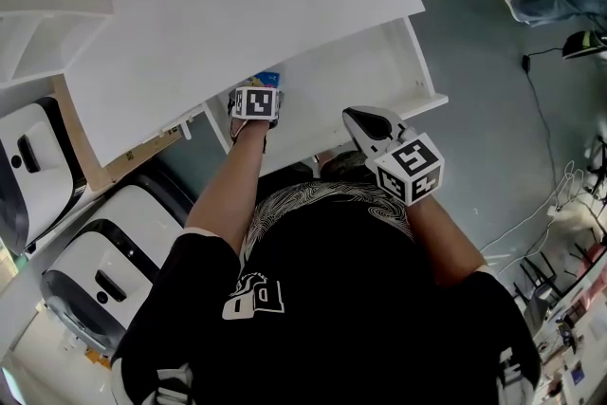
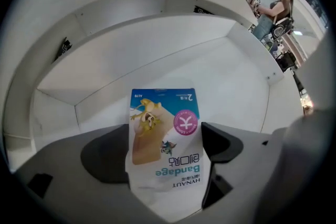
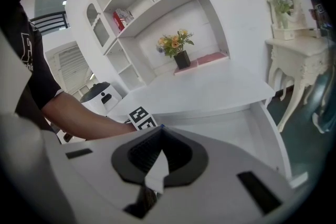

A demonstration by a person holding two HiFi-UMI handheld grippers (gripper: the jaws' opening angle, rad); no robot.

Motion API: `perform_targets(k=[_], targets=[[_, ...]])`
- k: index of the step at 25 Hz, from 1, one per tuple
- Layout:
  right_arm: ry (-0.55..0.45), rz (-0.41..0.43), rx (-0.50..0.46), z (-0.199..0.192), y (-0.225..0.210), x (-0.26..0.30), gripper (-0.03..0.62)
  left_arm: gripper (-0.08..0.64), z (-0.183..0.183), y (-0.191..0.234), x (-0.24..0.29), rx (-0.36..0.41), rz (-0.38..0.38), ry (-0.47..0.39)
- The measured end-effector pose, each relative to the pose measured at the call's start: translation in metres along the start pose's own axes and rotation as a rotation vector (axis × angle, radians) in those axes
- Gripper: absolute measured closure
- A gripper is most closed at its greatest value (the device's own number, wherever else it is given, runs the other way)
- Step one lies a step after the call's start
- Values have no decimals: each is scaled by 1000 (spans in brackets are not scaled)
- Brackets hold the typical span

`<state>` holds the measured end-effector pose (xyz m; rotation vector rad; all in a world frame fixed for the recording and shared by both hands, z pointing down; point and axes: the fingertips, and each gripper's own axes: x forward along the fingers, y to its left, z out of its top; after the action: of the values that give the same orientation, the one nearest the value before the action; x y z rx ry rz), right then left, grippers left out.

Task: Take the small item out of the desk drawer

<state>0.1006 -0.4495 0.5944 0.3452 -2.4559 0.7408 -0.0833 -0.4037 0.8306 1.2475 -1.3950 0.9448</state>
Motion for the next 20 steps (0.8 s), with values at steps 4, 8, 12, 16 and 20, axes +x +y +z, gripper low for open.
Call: perform_targets(k=[4, 8, 12, 16, 20], targets=[[-7, 3, -2, 4, 5, 1, 583, 141, -8, -4, 0, -9, -36, 40], [-20, -4, 1, 6, 10, 5, 583, 141, -10, -10, -11, 20, -73, 35], [-36, -10, -8, 11, 21, 7, 583, 141, -17, -20, -26, 83, -115, 30], [-64, -23, -15, 19, 36, 10, 583, 141, -24, -34, -54, 111, -196, -1], [-91, -35, -32, 29, 59, 15, 583, 141, -24, -33, -86, 129, -254, -73]])
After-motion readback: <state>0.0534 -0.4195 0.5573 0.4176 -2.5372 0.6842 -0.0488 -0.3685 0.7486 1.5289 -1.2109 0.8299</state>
